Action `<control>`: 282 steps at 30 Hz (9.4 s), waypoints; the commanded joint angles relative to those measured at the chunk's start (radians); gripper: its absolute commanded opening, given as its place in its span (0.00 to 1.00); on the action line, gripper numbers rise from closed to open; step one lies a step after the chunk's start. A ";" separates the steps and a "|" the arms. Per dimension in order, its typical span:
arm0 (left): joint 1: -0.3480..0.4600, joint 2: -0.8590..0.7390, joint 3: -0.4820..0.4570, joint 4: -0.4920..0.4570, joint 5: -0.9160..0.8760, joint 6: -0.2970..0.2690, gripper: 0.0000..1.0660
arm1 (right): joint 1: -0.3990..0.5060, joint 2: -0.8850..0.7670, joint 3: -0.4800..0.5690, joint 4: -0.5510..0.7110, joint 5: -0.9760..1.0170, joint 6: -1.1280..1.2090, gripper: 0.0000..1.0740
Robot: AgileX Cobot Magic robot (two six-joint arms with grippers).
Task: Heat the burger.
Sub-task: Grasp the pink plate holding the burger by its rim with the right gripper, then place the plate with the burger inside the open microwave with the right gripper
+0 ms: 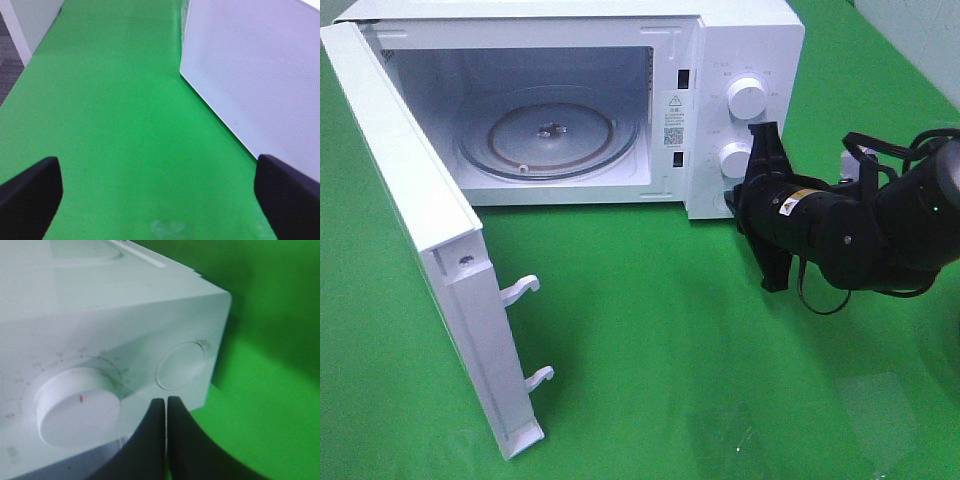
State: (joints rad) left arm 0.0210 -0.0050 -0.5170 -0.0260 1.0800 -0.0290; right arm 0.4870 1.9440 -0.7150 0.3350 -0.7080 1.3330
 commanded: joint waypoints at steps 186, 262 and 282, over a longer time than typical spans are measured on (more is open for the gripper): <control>0.001 -0.016 0.001 -0.002 -0.014 0.000 0.92 | 0.145 -0.541 0.005 -0.907 1.744 -1.000 0.00; 0.001 -0.016 0.001 -0.002 -0.014 0.000 0.92 | 0.344 -0.548 0.043 -1.066 1.000 -2.071 0.00; 0.001 -0.016 0.001 -0.002 -0.014 0.000 0.92 | 0.165 -0.548 0.019 -0.386 0.905 -2.910 0.00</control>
State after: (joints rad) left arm 0.0210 -0.0050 -0.5170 -0.0260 1.0800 -0.0290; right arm 0.6560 1.4130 -0.6740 -0.0760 0.2670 -1.5410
